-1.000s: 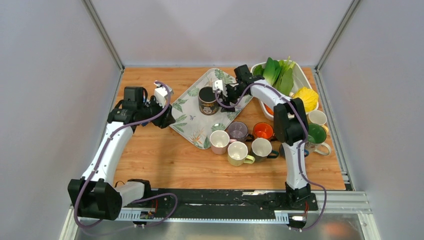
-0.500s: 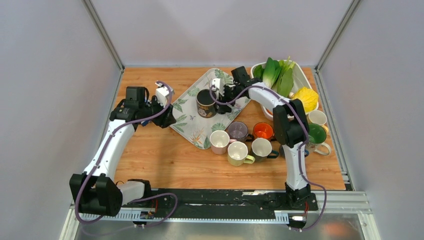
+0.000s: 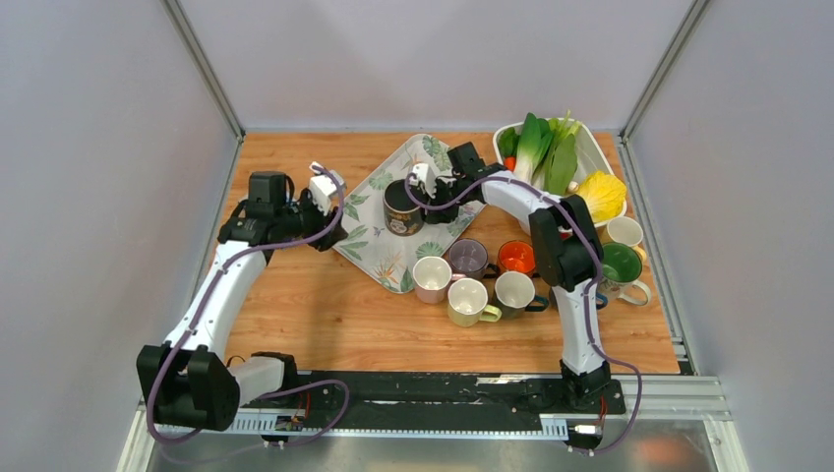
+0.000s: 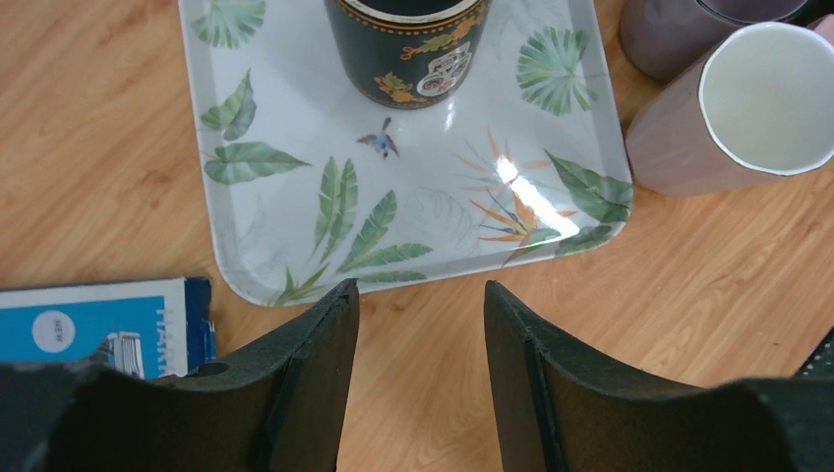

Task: Turn the mug right side up
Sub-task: Turn over the cup on the tray.

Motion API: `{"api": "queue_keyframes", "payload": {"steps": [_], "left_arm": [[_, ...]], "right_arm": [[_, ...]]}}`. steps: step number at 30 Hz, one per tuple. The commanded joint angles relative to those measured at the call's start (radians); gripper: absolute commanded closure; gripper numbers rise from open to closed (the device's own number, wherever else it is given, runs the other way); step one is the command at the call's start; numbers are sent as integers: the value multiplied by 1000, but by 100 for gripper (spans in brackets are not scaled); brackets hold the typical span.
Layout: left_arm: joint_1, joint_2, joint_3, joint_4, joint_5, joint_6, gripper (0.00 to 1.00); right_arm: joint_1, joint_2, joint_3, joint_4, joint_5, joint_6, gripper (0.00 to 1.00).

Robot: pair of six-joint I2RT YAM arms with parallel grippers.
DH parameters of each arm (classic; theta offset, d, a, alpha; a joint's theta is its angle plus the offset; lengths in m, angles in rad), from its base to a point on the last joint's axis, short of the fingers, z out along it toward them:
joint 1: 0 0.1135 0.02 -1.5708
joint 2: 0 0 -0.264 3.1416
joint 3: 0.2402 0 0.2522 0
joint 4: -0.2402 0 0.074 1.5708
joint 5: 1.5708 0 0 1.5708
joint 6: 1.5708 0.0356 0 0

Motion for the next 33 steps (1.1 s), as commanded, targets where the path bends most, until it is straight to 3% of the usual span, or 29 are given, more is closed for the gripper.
{"api": "queue_keyframes", "payload": {"steps": [1, 6, 12, 14, 16, 17, 18, 19, 23, 33], "left_arm": [[-39, -85, -104, 205, 18, 166, 42], [-159, -170, -243, 448, -89, 360, 40], [-247, -188, -384, 666, -199, 586, 37], [-267, -180, -404, 715, -228, 629, 36], [-287, -176, -435, 796, -277, 660, 37], [-301, -174, -449, 881, -299, 670, 36], [-309, -166, -481, 935, -357, 684, 36], [-327, -159, -499, 1066, -390, 689, 35], [-360, -78, -535, 1279, -525, 769, 34], [-364, 75, -480, 1462, -546, 826, 35]], "right_arm": [[-1, -22, 30, 32, -51, 101, 100], [-28, -33, 123, 32, -243, 338, 100], [-57, -8, 182, 141, -647, 729, 100], [-60, -12, 111, 384, -753, 1022, 100], [-61, -19, -11, 850, -823, 1471, 100], [-58, -13, -17, 923, -841, 1598, 100], [-58, -7, 2, 853, -851, 1574, 100], [-56, -5, 3, 851, -865, 1582, 100], [-56, 15, 13, 862, -898, 1668, 100], [-18, 39, 14, 836, -1008, 1754, 100]]}}
